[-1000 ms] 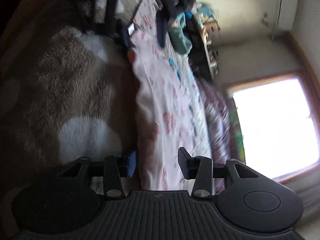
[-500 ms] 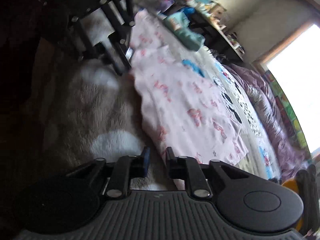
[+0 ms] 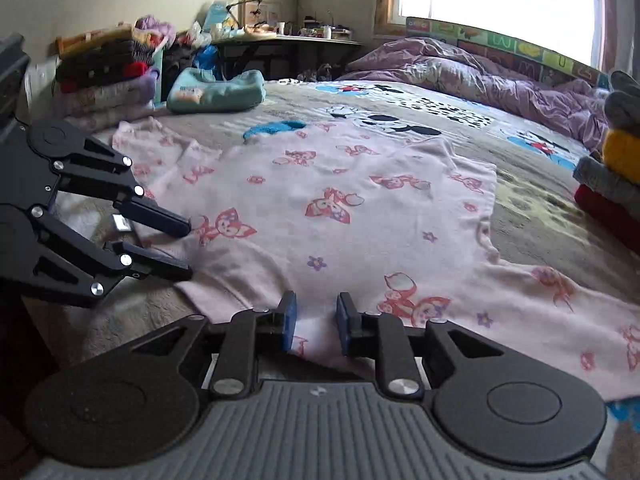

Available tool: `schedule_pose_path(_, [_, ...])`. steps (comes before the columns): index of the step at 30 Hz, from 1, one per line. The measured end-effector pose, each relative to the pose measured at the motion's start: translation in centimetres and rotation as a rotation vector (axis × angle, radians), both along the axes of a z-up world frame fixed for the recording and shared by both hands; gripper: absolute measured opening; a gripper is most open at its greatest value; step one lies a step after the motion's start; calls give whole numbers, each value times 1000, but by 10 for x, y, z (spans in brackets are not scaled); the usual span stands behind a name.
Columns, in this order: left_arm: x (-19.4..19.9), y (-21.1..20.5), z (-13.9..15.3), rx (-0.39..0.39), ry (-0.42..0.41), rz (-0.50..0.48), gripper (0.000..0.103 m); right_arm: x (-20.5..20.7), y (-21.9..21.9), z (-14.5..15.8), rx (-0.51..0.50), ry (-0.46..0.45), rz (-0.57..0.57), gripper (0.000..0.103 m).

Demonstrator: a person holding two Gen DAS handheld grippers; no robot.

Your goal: Fold clothes

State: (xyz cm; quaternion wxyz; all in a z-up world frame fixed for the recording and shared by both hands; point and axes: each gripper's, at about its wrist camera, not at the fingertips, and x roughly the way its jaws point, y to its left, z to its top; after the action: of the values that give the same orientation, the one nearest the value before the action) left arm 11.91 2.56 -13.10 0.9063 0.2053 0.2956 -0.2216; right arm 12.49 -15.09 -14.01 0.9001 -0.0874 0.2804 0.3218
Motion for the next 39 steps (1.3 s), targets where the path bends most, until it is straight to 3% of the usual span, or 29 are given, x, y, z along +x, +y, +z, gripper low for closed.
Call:
schedule_pose_path(4, [11,24,8,-80,-23,89,41,7,-20,4,91,20,-62,29])
schedule_pose_path(12, [66,70,30,-231,-47,287,42,76,-30,27,238,53,-129,30])
schedule_pose_path(15, [88,87,42,-336,-39,347,42,104,-39,31,333,84,-148,34])
schedule_pose_path(18, [115,103,51,-451,-12,387,44,134,-48,36,401,102,-179,34])
schedule_pose_path(21, [147,113,54,-506,21,427,57,163,-56,40,438,114,-192,35])
schedule_pose_path(26, [199,134,53,-604,86,506,58,211,-66,37,469,178,-241,36])
schedule_pose_path(29, [227,149,48,-675,136,540,63,240,-71,32,502,230,-275,44])
schedule_pose_path(31, [243,156,43,-687,157,566,64,260,-73,27,517,266,-297,51])
schedule_pose_path(39, [288,170,16,-742,265,591,64,325,-68,-8,520,380,-355,54])
